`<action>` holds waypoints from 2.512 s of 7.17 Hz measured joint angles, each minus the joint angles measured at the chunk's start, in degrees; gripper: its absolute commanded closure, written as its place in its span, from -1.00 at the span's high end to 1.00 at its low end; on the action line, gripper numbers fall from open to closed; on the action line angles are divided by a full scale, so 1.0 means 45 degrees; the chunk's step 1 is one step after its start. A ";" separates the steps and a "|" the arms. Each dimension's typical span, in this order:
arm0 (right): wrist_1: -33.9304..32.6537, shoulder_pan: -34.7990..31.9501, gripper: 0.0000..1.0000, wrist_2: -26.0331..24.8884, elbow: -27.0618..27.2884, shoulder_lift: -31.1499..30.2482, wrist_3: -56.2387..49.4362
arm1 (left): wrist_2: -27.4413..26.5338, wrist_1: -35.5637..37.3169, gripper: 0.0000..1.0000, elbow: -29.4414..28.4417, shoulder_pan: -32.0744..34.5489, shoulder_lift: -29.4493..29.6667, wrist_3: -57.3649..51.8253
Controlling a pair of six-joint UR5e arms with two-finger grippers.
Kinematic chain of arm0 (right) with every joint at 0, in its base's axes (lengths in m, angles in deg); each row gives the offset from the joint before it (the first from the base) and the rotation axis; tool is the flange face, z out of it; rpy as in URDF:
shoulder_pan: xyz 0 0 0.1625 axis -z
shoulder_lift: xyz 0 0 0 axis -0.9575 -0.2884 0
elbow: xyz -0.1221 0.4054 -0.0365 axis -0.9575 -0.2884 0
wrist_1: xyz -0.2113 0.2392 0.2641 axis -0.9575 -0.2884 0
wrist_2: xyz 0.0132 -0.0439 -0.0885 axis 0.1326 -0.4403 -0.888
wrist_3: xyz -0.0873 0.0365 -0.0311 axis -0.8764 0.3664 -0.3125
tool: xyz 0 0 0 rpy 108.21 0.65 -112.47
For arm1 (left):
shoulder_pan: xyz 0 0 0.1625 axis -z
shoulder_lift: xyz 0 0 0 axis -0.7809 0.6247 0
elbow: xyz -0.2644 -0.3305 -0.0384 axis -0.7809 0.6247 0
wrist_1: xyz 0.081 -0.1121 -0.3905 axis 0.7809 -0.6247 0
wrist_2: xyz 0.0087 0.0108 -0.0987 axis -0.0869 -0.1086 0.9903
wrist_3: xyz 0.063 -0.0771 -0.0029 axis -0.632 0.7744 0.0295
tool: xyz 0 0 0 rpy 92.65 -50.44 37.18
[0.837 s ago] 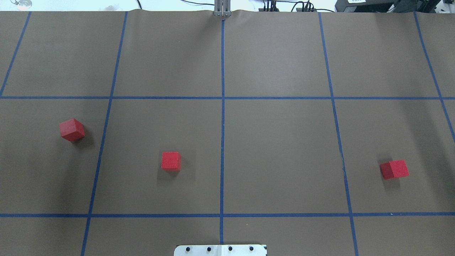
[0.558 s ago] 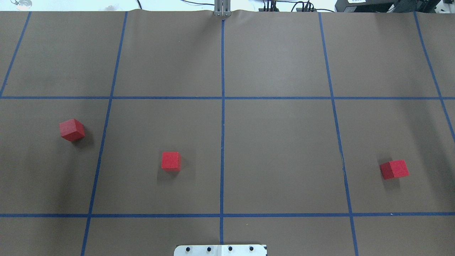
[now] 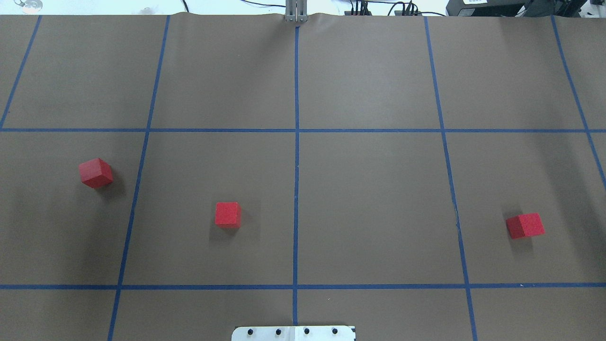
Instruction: Form red blocks into L shape at center
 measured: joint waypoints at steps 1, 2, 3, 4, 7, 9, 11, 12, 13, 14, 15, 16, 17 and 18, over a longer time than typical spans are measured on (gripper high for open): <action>0.0021 0.0002 0.99 0.0023 0.0016 0.0025 0.0004 | -0.0009 -0.0123 1.00 0.0428 -0.0024 0.0063 0.0070; 0.0036 0.0002 0.99 0.0072 0.0026 0.0034 0.0009 | 0.0081 -0.0199 1.00 0.0785 -0.0078 0.0176 0.0550; 0.0042 0.0003 0.99 0.0114 0.0027 0.0052 0.0004 | 0.0572 -0.0244 1.00 0.1042 -0.0314 0.0411 0.1962; 0.0049 0.0003 0.99 0.0126 0.0024 0.0068 0.0001 | 0.1206 -0.0274 1.00 0.1509 -0.0817 0.0679 0.3819; 0.0059 0.0045 0.99 0.0284 0.0023 0.0086 -0.0012 | 0.0222 0.0080 1.00 0.4480 -0.3841 0.0987 0.8427; 0.0069 0.0170 0.99 0.0409 0.0047 0.0121 -0.0101 | -0.1526 0.0794 1.00 0.5858 -0.7032 0.1968 1.1655; 0.0112 0.0652 0.99 0.0436 0.0114 0.0166 -0.0087 | -0.4194 0.1429 1.00 0.5983 -1.0665 0.3464 1.4217; 0.0204 0.0894 0.99 0.0497 0.0194 0.0173 -0.0046 | -0.5158 0.1966 1.00 0.5722 -1.1844 0.4219 1.4750; 0.0285 0.0989 0.99 0.0722 0.0232 0.0178 -0.0030 | -0.5760 0.2269 0.99 0.5151 -1.2599 0.4969 1.5157; 0.0324 0.1031 0.99 0.0993 0.0242 0.0178 -0.0023 | -0.6109 0.2373 0.99 0.4628 -1.3043 0.5554 1.5434; 0.0360 0.1073 0.99 0.1141 0.0297 0.0179 -0.0025 | -0.6234 0.2396 0.99 0.4349 -1.3240 0.5850 1.5557; 0.0411 0.1128 0.99 0.1198 0.0397 0.0179 -0.0029 | -0.6267 0.2393 0.99 0.4156 -1.3328 0.5963 1.5577; 0.0474 0.1230 0.99 0.1204 0.0460 0.0179 -0.0021 | -0.6281 0.2365 0.99 0.3841 -1.3392 0.6036 1.5546; 0.0522 0.1349 0.99 0.1185 0.0482 0.0179 -0.0009 | -0.6292 0.2330 0.99 0.3494 -1.3430 0.6122 1.5515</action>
